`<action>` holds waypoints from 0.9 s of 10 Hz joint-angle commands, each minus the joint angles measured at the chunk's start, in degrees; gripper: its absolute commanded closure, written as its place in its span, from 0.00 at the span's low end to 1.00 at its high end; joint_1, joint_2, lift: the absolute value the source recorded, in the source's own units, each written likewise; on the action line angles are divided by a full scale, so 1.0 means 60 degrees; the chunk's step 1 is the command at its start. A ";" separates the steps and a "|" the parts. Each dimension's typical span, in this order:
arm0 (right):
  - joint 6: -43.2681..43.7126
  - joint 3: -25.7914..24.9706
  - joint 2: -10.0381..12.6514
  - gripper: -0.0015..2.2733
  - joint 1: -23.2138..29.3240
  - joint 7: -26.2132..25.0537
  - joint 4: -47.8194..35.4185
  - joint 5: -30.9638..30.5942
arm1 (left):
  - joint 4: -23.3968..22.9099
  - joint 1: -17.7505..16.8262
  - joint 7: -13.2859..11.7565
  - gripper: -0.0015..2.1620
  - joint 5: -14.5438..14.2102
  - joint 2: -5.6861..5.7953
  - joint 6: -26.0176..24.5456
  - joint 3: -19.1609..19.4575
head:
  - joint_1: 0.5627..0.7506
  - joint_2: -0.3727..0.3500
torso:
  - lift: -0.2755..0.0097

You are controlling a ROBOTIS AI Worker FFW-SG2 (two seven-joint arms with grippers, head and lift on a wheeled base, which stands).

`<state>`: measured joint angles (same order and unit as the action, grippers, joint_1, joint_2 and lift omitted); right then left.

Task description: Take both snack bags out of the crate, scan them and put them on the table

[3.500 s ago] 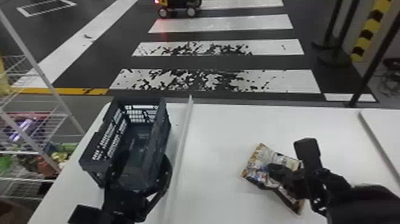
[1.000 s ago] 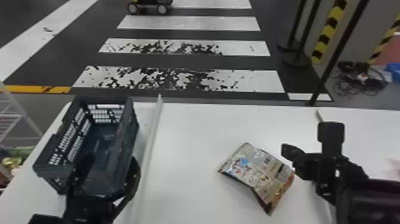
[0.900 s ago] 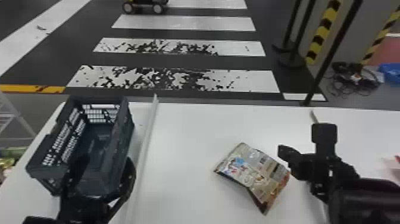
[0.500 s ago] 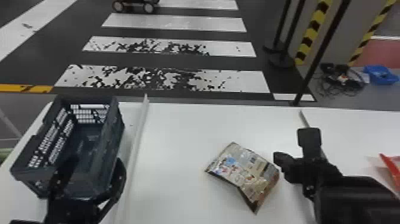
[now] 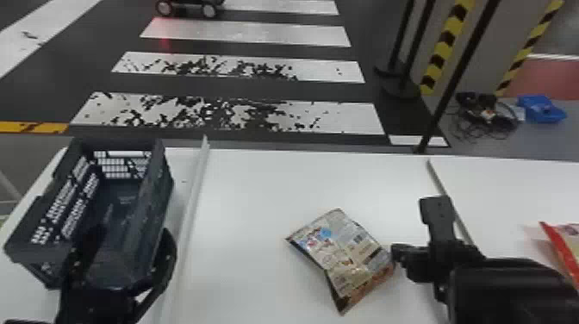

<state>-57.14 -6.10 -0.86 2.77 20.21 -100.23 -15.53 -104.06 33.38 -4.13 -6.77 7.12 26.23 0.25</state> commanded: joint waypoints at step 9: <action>-0.3655 0.0650 0.0085 0.96 0.0623 0.0279 -0.2090 -0.0165 | 0.0102 -0.0041 0.0000 0.04 0.0000 0.0000 0.0000 -0.0028 | 0.70 0.47 | 0.65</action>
<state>-79.08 -2.43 -0.39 6.48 21.85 -112.65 -16.57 -103.55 33.15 -4.13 -6.77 7.12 26.23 0.09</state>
